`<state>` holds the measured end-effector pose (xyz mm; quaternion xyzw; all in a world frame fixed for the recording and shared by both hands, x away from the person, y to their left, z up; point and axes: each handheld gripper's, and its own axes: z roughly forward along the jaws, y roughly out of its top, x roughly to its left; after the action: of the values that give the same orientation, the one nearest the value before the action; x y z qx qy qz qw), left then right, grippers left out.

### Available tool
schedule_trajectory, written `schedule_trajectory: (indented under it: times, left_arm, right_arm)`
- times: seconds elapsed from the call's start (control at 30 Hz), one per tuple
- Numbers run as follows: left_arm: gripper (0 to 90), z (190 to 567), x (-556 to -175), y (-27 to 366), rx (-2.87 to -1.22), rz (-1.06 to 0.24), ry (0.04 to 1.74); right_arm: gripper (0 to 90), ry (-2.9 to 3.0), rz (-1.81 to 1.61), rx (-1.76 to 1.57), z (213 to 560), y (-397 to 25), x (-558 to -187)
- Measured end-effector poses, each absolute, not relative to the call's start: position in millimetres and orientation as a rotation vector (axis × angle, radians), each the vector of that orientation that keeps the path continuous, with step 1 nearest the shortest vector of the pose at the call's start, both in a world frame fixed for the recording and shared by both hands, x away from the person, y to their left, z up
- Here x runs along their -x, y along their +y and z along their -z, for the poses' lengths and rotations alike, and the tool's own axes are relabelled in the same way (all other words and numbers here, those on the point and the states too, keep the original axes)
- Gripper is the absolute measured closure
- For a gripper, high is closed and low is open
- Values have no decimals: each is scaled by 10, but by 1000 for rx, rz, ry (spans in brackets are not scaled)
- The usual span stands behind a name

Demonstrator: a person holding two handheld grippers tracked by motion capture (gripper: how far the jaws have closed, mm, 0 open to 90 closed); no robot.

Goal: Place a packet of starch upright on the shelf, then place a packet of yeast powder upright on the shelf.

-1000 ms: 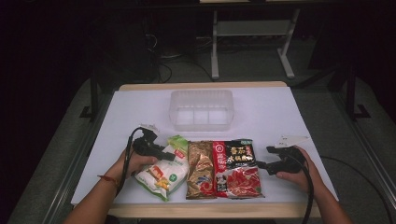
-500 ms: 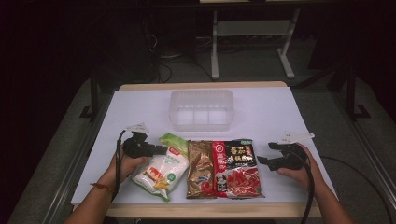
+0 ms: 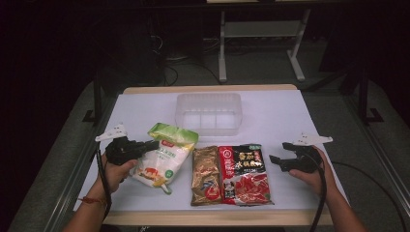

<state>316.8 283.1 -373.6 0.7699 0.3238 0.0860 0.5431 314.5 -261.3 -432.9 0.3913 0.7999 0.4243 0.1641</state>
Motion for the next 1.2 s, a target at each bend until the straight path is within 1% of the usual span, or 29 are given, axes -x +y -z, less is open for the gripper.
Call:
schedule_trajectory:
  times: [0.03,0.23,0.63,0.77,0.83,1.0,1.13,1.2]
  left_arm:
    - [888,3706,-3137,2839,-1803,-226,758]
    - [889,3601,-3063,2841,-1752,-243,736]
    - [889,3448,-3000,2801,-1661,-314,752]
    - [890,3370,-2997,2799,-1606,-332,762]
    - [890,3308,-3019,2770,-1567,-343,770]
    - [889,3237,-3104,2695,-1544,-360,771]
    - [889,3164,-3259,2596,-1509,-402,802]
    - [889,3140,-3329,2555,-1492,-402,819]
  right_arm:
    - [233,2281,-1207,-1114,4331,-2613,-3147]
    - [233,2277,-1205,-1115,4334,-2619,-3154]
    - [232,2269,-1201,-1108,4324,-2620,-3130]
    - [232,2260,-1208,-1110,4314,-2622,-3133]
    - [232,2253,-1216,-1109,4301,-2612,-3129]
    - [232,2250,-1219,-1106,4296,-2611,-3125]
    - [231,2235,-1237,-1108,4278,-2628,-3106]
    - [231,2227,-1244,-1110,4272,-2636,-3104]
